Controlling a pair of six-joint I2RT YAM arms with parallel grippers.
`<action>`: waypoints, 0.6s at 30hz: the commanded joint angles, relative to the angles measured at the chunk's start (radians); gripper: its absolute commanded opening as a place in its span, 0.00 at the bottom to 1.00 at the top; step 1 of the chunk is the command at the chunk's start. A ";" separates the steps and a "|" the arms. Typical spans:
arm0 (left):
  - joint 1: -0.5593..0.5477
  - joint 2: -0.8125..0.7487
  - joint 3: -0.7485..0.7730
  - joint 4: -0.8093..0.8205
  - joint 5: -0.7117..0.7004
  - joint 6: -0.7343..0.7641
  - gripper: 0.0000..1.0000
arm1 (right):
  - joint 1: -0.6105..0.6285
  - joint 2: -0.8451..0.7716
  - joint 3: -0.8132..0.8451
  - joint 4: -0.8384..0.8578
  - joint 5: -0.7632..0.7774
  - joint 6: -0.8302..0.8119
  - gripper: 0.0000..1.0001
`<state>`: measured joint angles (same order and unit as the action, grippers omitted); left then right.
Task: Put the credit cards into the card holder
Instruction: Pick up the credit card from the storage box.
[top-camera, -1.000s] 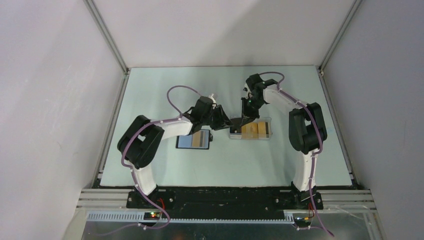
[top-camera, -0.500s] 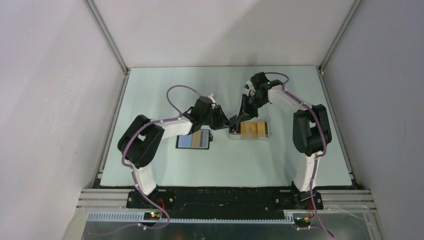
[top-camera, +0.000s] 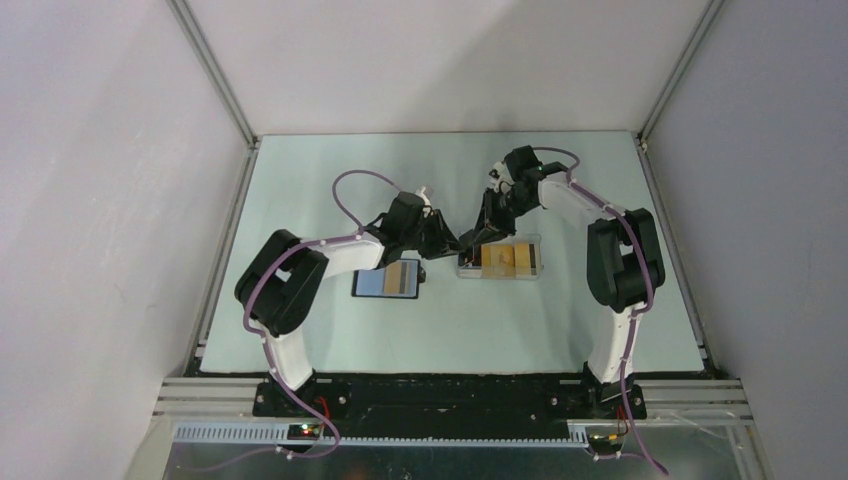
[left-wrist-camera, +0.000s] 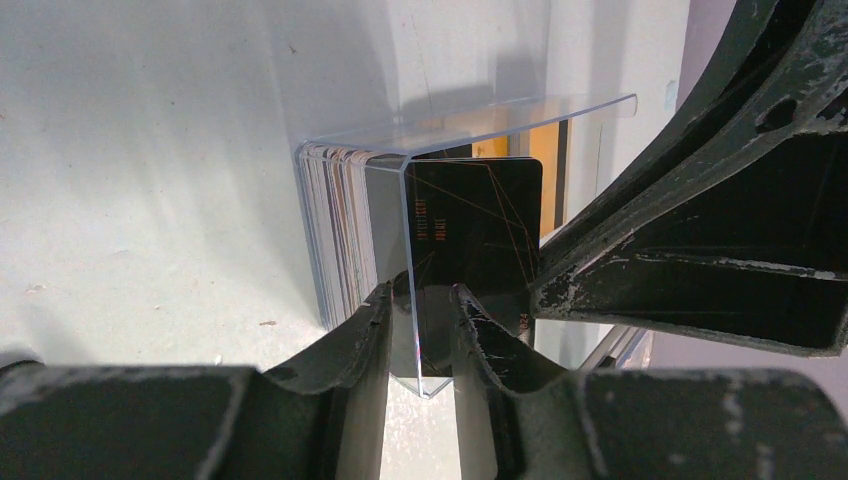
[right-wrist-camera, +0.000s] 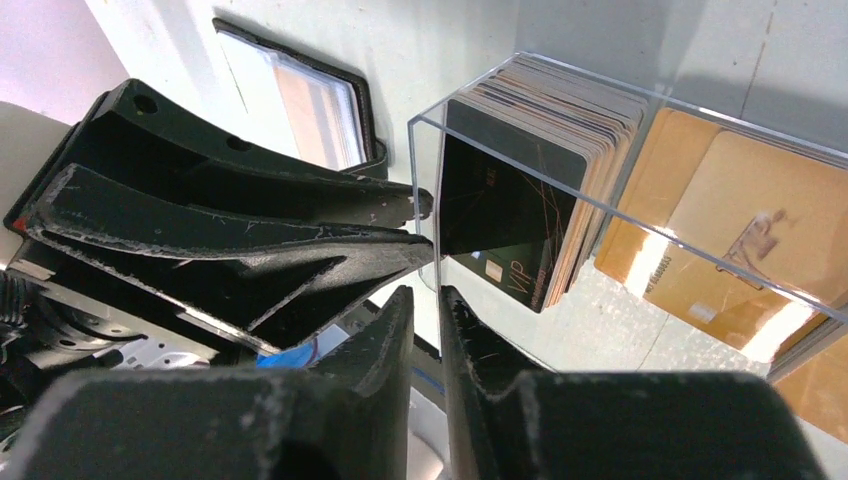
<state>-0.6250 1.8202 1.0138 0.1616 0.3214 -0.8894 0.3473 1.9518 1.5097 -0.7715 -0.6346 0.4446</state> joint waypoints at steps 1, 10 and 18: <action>-0.006 -0.008 0.032 0.025 0.021 0.023 0.30 | 0.018 0.026 -0.009 0.037 -0.042 0.002 0.24; -0.004 -0.008 0.041 0.015 0.025 0.030 0.29 | 0.032 0.062 -0.046 0.093 -0.106 0.013 0.34; 0.007 -0.079 0.019 0.010 -0.009 0.053 0.29 | 0.030 0.057 -0.056 0.103 -0.074 0.020 0.08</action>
<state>-0.6228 1.8198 1.0138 0.1329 0.3191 -0.8703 0.3702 2.0048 1.4559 -0.6971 -0.7040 0.4576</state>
